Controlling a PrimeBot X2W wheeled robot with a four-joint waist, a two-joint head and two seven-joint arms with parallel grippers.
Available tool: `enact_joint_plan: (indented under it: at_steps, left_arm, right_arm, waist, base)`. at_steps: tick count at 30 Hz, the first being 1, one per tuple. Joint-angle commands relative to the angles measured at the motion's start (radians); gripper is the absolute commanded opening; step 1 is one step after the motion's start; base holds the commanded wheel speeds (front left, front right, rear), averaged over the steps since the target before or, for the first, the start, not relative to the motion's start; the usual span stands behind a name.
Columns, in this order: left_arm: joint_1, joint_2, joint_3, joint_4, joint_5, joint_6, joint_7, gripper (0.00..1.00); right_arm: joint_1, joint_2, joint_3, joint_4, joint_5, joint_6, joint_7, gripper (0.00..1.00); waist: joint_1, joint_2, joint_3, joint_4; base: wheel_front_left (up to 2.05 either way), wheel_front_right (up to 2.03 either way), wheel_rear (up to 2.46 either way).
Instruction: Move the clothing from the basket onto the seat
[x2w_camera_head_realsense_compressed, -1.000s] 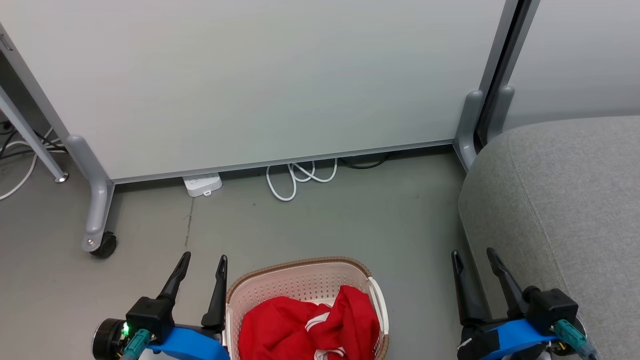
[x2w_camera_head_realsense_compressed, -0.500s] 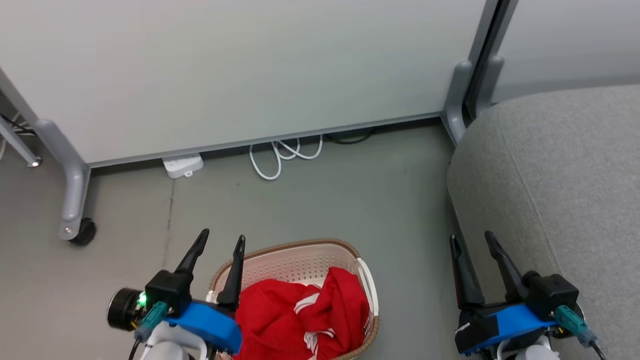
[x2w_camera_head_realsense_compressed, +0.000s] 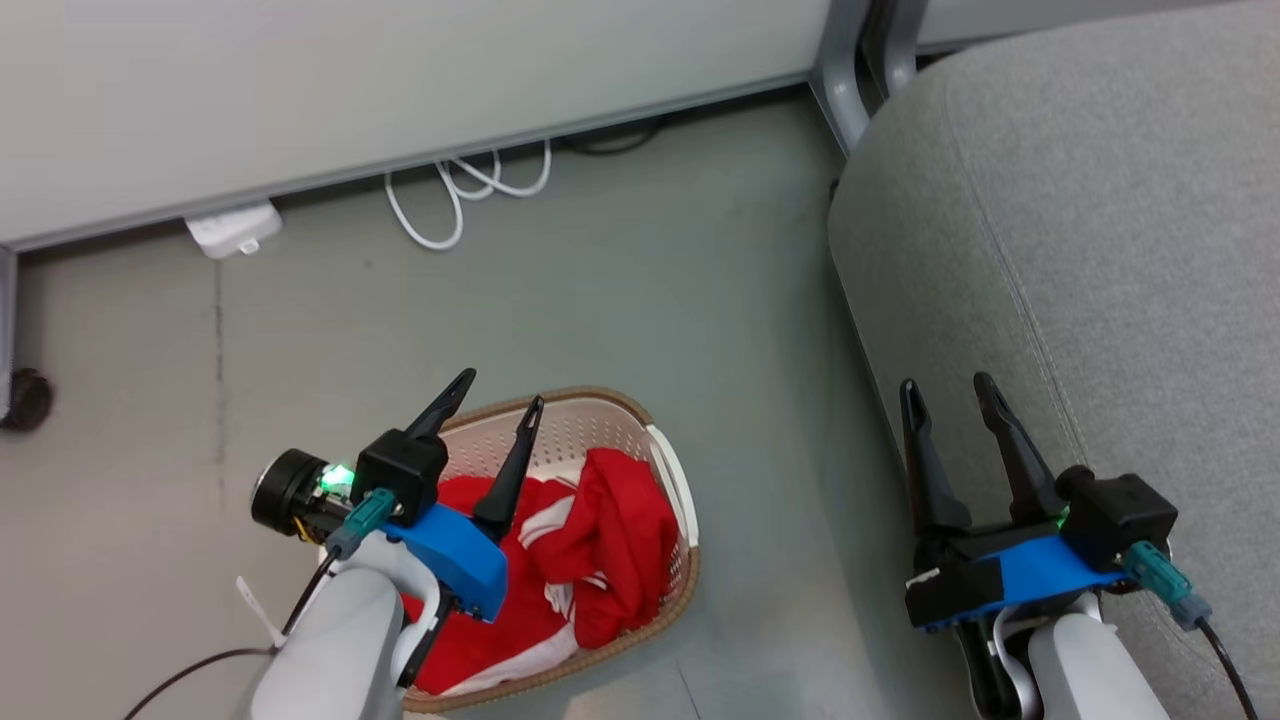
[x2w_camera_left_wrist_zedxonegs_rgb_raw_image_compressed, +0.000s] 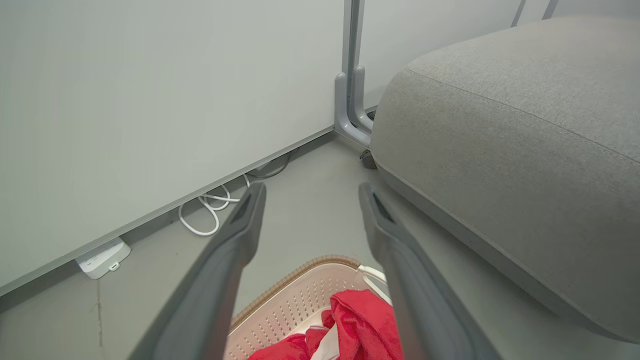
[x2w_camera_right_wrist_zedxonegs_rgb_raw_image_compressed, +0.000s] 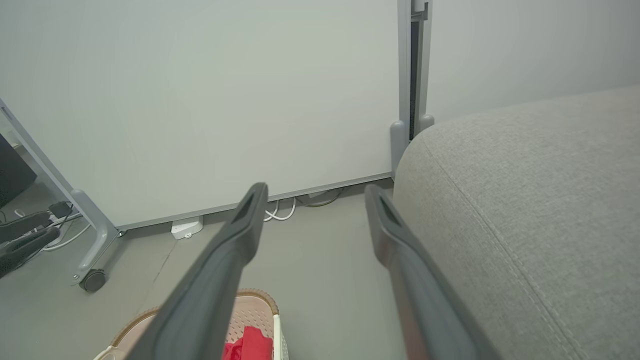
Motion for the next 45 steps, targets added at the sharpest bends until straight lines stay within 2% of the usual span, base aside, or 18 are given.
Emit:
enact_joint_plan:
  at_steps: [1, 16, 24, 32, 45]
  left_arm:
    - [-0.027, 0.018, -0.018, 0.019, -0.013, 0.0, -0.003, 1.0]
    - [-0.236, 0.116, -0.318, 0.251, -0.097, 0.0, -0.003, 1.0]
    - [-0.332, 0.164, -0.444, 0.355, -0.143, 0.0, -0.003, 1.0]
    - [-0.422, 0.204, -0.568, 0.433, -0.182, -0.001, -0.003, 1.0]
    - [-0.556, 0.218, -0.719, 0.497, -0.226, -0.001, -0.003, 1.0]
  right_arm:
    - [-0.022, -0.003, 0.002, -0.007, 0.005, 0.0, 0.0, 1.0]
    - [-0.149, -0.003, 0.032, -0.061, 0.031, 0.0, 0.0, 1.0]
    - [-0.21, -0.003, 0.039, -0.105, 0.043, 0.0, 0.0, 1.0]
    - [-0.255, -0.003, 0.033, -0.15, 0.029, 0.0, 0.0, 1.0]
    - [-0.281, -0.003, 0.019, -0.22, 0.011, 0.0, 0.0, 1.0]
  waist:
    - [-0.0001, 0.0, 0.057, -0.036]
    - [-0.0001, 0.0, 0.296, -0.126]
    - [-0.0001, 0.0, 0.437, -0.164]
    - [-0.0001, 0.0, 0.562, -0.176]
    - [-0.0001, 0.0, 0.692, -0.174]
  base:
    - [0.0, 0.0, 0.0]
    - [0.0, 0.0, 0.0]
    - [0.0, 0.0, 0.0]
    - [0.0, 0.0, 0.0]
    - [0.0, 0.0, 0.0]
